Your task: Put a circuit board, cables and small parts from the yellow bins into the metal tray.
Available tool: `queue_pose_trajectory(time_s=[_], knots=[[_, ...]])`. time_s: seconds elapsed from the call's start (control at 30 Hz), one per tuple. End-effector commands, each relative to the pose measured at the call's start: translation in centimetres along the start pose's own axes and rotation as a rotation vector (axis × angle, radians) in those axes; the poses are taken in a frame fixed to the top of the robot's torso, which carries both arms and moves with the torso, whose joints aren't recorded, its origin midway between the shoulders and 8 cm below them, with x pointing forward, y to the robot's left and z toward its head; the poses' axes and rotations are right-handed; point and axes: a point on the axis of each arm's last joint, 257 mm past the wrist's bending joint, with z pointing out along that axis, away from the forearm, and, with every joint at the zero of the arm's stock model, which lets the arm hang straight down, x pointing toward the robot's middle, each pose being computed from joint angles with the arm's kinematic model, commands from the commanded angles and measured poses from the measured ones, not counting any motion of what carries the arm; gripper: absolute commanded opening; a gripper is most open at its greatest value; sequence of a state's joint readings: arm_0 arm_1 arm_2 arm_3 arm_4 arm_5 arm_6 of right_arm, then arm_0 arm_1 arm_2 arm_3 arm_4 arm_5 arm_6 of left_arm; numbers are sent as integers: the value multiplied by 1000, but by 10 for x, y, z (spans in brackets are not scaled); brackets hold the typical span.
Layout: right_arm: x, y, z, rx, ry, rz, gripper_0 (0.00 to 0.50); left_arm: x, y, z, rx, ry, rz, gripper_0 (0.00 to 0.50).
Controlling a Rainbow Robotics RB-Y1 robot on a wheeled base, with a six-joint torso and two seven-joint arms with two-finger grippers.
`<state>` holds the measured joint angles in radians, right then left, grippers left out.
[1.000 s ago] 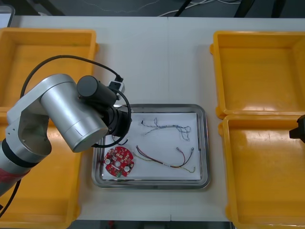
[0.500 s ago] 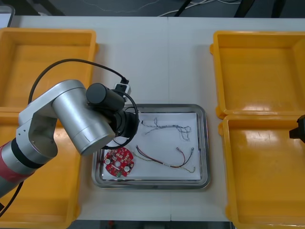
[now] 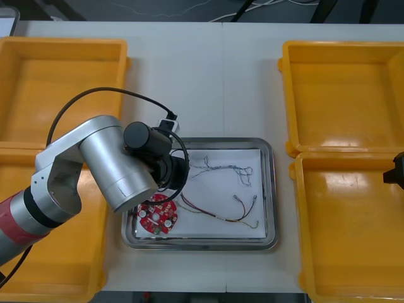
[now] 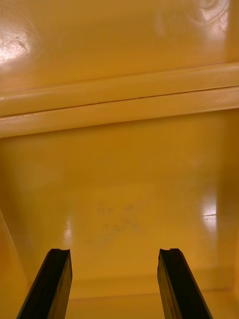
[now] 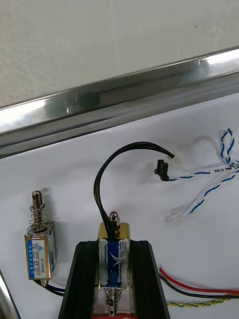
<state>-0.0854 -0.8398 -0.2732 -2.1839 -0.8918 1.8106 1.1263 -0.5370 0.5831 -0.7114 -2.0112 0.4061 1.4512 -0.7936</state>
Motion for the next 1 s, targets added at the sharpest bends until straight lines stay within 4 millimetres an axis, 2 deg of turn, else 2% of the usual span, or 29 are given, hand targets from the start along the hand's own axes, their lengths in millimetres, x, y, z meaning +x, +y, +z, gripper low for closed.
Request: queue_pose_trajectory(time_s=[0.03, 0.43, 0.9, 0.93, 0.97, 1.0], knots=[[1, 1, 0, 6, -4, -22, 500, -12, -9, -6, 15, -32, -67, 0], [1, 1, 0, 6, -4, -22, 500, -11, 1, 4, -13, -32, -78, 0], [1, 1, 0, 6, -4, -22, 500, -12, 2, 10, -25, -43, -72, 0], [1, 1, 0, 6, -4, -22, 500, -12, 2, 10, -24, -44, -73, 49], [1, 1, 0, 6, -4, -22, 500, -13, 1, 10, -23, -45, -73, 188], [1, 1, 0, 6, -4, -22, 500, -13, 2, 10, -26, -46, -71, 268]])
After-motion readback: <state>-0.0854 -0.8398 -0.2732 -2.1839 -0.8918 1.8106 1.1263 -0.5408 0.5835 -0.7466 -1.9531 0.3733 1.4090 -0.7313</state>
